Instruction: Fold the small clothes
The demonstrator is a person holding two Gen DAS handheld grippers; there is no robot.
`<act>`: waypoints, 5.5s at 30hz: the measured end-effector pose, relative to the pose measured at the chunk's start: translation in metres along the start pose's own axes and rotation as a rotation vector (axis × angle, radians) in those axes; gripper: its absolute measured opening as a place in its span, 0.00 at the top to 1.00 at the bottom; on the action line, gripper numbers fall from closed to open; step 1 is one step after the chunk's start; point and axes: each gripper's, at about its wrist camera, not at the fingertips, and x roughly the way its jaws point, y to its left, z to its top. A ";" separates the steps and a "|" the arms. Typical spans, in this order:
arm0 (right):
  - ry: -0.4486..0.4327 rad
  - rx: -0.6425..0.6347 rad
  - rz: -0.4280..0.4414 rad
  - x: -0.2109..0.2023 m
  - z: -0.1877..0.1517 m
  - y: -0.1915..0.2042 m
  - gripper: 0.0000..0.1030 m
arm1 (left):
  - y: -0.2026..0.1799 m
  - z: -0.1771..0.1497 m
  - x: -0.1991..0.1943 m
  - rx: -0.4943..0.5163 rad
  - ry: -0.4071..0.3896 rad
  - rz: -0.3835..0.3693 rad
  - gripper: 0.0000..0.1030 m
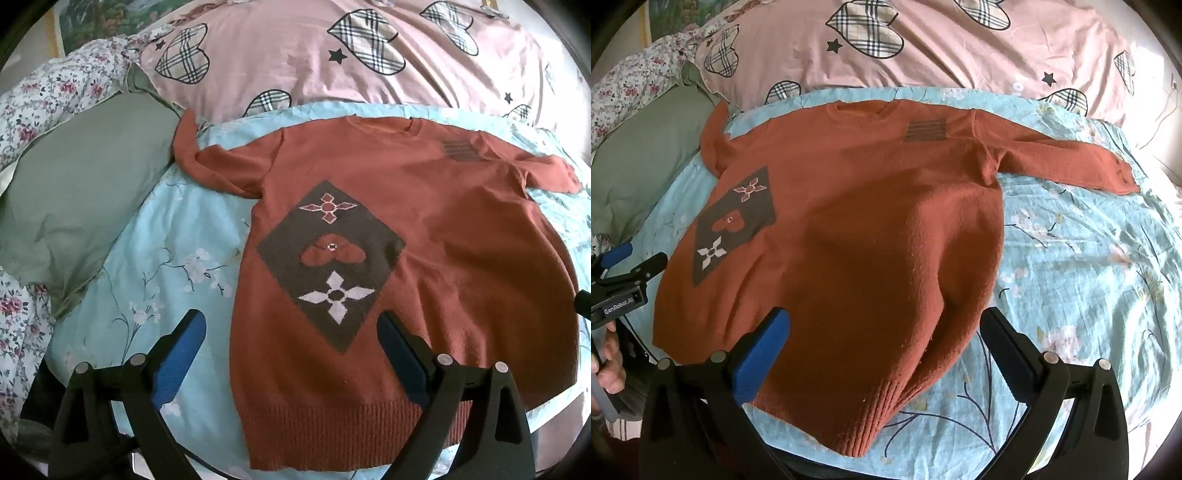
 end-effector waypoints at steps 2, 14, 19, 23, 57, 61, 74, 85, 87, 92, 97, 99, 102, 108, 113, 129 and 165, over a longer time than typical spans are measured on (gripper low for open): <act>-0.006 0.002 0.002 0.000 -0.001 0.001 0.00 | 0.001 -0.002 0.002 0.004 -0.002 0.004 0.08; -0.029 0.015 0.017 -0.003 0.005 0.001 0.00 | 0.003 0.005 -0.003 -0.019 -0.033 0.006 0.08; 0.005 0.011 0.002 0.000 0.007 -0.002 0.01 | 0.003 0.007 -0.004 -0.016 -0.036 0.011 0.08; 0.008 0.009 -0.006 0.001 0.008 -0.004 0.00 | 0.003 0.009 -0.001 -0.016 0.009 0.004 0.08; -0.131 0.246 -0.040 0.020 0.051 -0.128 0.01 | -0.003 0.036 0.050 -0.051 0.061 -0.039 0.06; -0.123 0.336 -0.036 0.034 0.065 -0.173 0.01 | -0.008 0.045 0.062 -0.053 0.079 -0.041 0.06; -0.222 0.712 -0.194 0.062 0.120 -0.413 0.31 | -0.034 0.068 0.091 -0.013 0.112 -0.040 0.03; -0.188 0.915 -0.234 0.114 0.130 -0.506 0.86 | -0.064 0.068 0.124 0.029 0.184 -0.033 0.03; -0.212 0.895 -0.223 0.107 0.132 -0.499 0.91 | -0.068 0.070 0.128 0.039 0.187 -0.033 0.03; -0.275 0.717 -0.134 0.085 0.157 -0.432 0.92 | -0.067 0.071 0.126 0.040 0.168 -0.039 0.03; -0.243 0.590 0.066 0.083 0.178 -0.337 0.92 | -0.064 0.067 0.123 0.033 0.160 -0.058 0.03; -0.224 0.557 0.170 0.092 0.187 -0.293 0.92 | -0.058 0.065 0.119 0.015 0.154 -0.075 0.03; -0.181 0.514 0.336 0.111 0.199 -0.222 0.92 | -0.053 0.064 0.113 0.006 0.137 -0.083 0.03; -0.032 0.395 0.580 0.169 0.221 -0.073 0.92 | -0.032 0.062 0.112 -0.047 0.133 -0.119 0.03; 0.097 0.328 0.684 0.223 0.228 0.031 0.92 | -0.014 0.067 0.116 -0.084 0.109 -0.174 0.03; 0.069 0.328 0.704 0.191 0.208 0.041 0.63 | 0.003 0.143 0.213 -0.275 0.150 -0.458 0.02; 0.040 0.437 0.144 0.190 0.171 -0.169 0.91 | 0.008 0.187 0.234 -0.215 -0.018 -0.380 0.95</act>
